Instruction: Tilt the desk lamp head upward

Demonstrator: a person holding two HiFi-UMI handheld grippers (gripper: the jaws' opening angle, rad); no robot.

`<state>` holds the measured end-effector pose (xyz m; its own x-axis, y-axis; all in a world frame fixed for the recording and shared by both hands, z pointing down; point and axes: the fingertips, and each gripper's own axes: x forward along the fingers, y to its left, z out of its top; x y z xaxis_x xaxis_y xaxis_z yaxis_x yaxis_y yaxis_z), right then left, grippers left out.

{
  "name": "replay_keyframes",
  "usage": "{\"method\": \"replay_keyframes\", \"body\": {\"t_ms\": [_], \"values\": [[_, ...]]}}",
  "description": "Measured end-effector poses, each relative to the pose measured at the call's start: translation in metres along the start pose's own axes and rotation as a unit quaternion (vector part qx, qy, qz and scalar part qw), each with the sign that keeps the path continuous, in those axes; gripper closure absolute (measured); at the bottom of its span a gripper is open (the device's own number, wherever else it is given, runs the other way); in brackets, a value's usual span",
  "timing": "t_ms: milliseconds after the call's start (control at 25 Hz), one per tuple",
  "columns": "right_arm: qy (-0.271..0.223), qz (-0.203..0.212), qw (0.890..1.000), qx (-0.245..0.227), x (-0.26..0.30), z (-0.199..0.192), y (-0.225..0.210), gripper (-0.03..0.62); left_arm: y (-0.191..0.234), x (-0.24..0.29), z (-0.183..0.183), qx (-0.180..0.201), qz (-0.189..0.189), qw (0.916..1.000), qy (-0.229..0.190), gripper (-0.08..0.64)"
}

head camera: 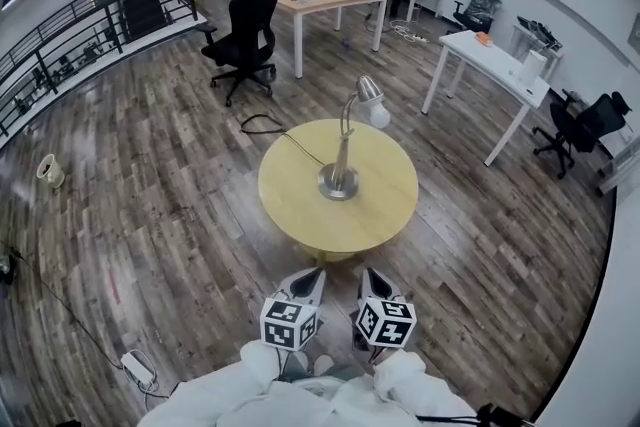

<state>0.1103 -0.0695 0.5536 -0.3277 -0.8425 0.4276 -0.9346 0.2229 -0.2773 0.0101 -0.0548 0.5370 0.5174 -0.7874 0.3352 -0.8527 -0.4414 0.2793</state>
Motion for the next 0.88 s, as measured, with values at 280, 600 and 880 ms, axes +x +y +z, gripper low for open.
{"method": "replay_keyframes", "body": {"t_ms": [280, 600, 880], "values": [[-0.003, -0.005, 1.0, -0.003, -0.001, -0.002, 0.005, 0.58, 0.005, -0.004, -0.002, -0.001, -0.002, 1.0, 0.002, 0.56], [0.0, -0.006, 1.0, -0.008, 0.001, -0.002, 0.007, 0.58, 0.014, -0.005, 0.0, -0.006, 0.001, 1.0, 0.002, 0.56], [-0.001, -0.003, 1.0, -0.009, 0.005, -0.002, 0.01, 0.58, 0.023, -0.003, -0.001, -0.009, 0.003, 0.9999, 0.005, 0.56]]}}
